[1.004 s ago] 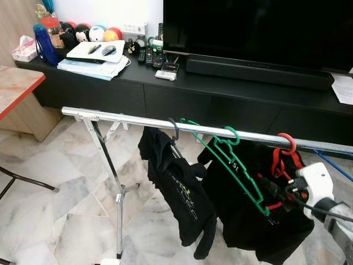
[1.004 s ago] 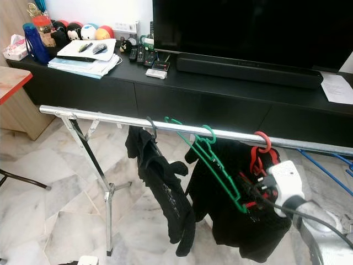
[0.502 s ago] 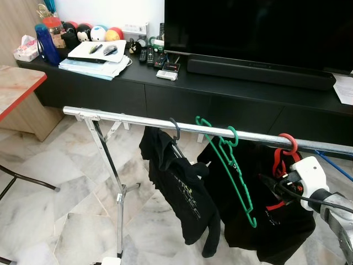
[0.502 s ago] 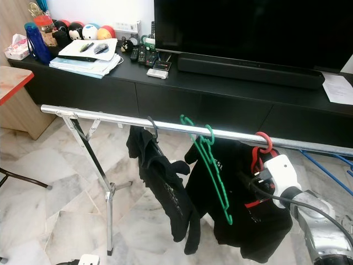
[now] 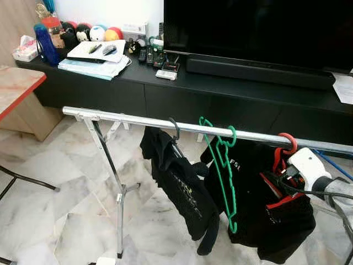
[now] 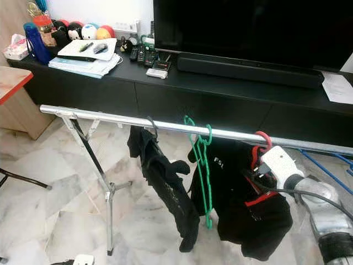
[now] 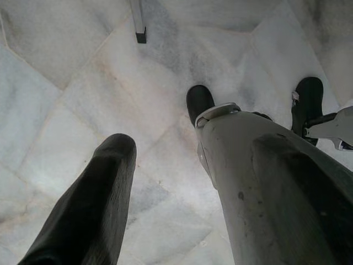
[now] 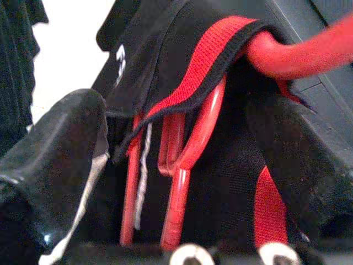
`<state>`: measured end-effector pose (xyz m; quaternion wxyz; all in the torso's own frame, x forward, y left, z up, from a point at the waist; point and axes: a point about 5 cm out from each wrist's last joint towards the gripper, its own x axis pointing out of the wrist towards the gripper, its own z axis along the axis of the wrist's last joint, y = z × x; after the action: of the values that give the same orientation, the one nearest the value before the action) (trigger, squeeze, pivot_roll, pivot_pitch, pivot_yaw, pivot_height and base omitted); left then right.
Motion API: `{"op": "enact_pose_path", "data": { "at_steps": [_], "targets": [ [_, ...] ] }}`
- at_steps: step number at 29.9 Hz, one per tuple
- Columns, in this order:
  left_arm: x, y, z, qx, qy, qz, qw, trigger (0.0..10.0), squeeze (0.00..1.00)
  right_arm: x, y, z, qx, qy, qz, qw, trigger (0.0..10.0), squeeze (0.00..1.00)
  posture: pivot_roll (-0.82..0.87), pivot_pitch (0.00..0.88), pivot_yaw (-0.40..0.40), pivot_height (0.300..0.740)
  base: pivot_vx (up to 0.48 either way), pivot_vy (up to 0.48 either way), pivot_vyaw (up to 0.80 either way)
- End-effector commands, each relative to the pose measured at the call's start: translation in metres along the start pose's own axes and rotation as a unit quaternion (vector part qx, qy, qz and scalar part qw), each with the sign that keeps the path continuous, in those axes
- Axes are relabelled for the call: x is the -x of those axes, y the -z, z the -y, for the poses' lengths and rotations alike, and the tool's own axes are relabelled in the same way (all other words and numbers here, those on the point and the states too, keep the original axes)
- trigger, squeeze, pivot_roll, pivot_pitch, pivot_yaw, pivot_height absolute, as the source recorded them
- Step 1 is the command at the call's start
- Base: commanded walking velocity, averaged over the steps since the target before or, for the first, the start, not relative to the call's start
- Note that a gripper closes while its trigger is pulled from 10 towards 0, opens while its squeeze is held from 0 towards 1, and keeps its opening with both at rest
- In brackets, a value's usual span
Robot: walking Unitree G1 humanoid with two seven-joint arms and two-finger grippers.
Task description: Hang hanger
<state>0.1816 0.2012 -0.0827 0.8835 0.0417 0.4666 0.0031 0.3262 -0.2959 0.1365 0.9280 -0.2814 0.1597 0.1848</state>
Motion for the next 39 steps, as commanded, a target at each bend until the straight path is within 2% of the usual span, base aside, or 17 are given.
{"op": "enact_pose_path", "data": {
  "at_steps": [1,14,15,16,17,18,19,21,22,27,28,29,33,34,36,37,39],
  "targets": [
    [0.001,0.010,0.005,0.003,0.006,-0.023,1.000,10.0,0.00,0.004,0.006,0.004,0.026,-0.006,-0.024,0.999,10.0,0.00,-0.03,0.186,-0.024,0.740,0.000,0.000,0.00],
    [0.001,0.012,0.008,0.004,0.007,-0.024,1.000,10.0,0.00,-0.001,0.010,0.006,0.075,-0.022,-0.055,0.995,10.0,0.00,-0.03,0.189,-0.023,0.740,0.000,0.000,0.00],
    [0.001,0.012,0.007,0.004,0.007,-0.024,1.000,10.0,0.00,-0.002,0.010,0.006,0.080,-0.020,-0.057,0.995,9.3,0.00,-0.03,0.188,-0.023,0.740,0.000,0.000,0.00],
    [0.001,0.012,0.007,0.004,0.007,-0.024,1.000,10.0,0.00,-0.002,0.010,0.006,0.080,-0.020,-0.057,0.995,9.3,0.00,-0.03,0.188,-0.023,0.740,0.000,0.000,0.00],
    [0.001,0.012,0.007,0.004,0.006,-0.024,1.000,10.0,0.00,-0.002,0.011,0.006,0.085,-0.019,-0.059,0.994,0.0,0.00,-0.03,0.188,-0.023,0.740,0.000,0.000,0.00],
    [0.001,0.012,0.006,0.004,0.006,-0.024,1.000,10.0,0.00,-0.003,0.011,0.005,0.090,-0.020,-0.060,0.994,0.0,0.00,-0.03,0.188,-0.023,0.740,0.000,0.000,0.00],
    [0.001,0.011,0.005,0.004,0.005,-0.024,1.000,10.0,0.00,-0.004,0.011,0.005,0.098,-0.016,-0.063,0.993,3.1,0.00,-0.03,0.188,-0.023,0.740,0.000,0.000,0.00],
    [0.001,0.011,0.005,0.004,0.005,-0.024,1.000,10.0,0.00,-0.004,0.011,0.005,0.103,-0.017,-0.065,0.992,3.1,0.00,-0.03,0.188,-0.023,0.740,0.000,0.000,0.00],
    [0.001,0.011,0.005,0.004,0.005,-0.024,1.000,10.0,0.00,-0.005,0.012,0.005,0.111,-0.016,-0.069,0.991,10.0,0.00,-0.03,0.185,-0.024,0.740,0.000,0.000,0.00],
    [0.001,0.012,0.003,0.004,0.005,-0.024,1.000,10.0,0.00,-0.006,0.013,0.003,0.120,-0.016,-0.073,0.990,10.0,0.00,-0.02,0.182,-0.025,0.740,0.000,0.000,0.00],
    [0.002,0.012,0.002,0.004,0.004,-0.024,1.000,10.0,0.00,-0.007,0.013,0.002,0.126,-0.018,-0.075,0.989,4.0,0.00,-0.02,0.181,-0.025,0.740,0.000,0.000,0.00],
    [0.002,0.013,0.001,0.004,0.003,-0.024,1.000,10.0,0.00,-0.008,0.013,0.002,0.133,-0.021,-0.077,0.988,0.0,0.00,-0.02,0.181,-0.025,0.740,0.000,0.000,0.00],
    [0.002,0.013,0.003,0.004,0.004,-0.024,1.000,10.0,0.00,-0.009,0.013,0.001,0.145,-0.027,-0.079,0.986,0.0,0.00,-0.02,0.180,-0.026,0.740,0.000,0.000,0.00],
    [0.001,0.013,0.005,0.003,0.005,-0.024,1.000,10.0,0.00,-0.009,0.012,0.001,0.148,-0.025,-0.079,0.986,3.8,0.00,-0.02,0.176,-0.026,0.740,0.000,0.000,0.00],
    [0.001,0.012,0.006,0.003,0.006,-0.024,1.000,10.0,0.00,-0.010,0.012,0.002,0.151,-0.022,-0.081,0.985,3.8,0.00,-0.02,0.173,-0.026,0.740,0.000,0.000,0.00],
    [0.001,0.012,0.007,0.003,0.006,-0.024,1.000,10.0,0.00,-0.010,0.012,0.002,0.152,-0.021,-0.081,0.985,10.0,0.00,-0.02,0.173,-0.026,0.740,0.000,0.000,0.00],
    [0.001,0.011,0.009,0.002,0.007,-0.023,1.000,10.0,0.00,-0.010,0.013,0.002,0.153,-0.019,-0.083,0.985,10.0,0.00,-0.02,0.168,-0.027,0.740,0.000,0.000,0.00]
  ]
}}
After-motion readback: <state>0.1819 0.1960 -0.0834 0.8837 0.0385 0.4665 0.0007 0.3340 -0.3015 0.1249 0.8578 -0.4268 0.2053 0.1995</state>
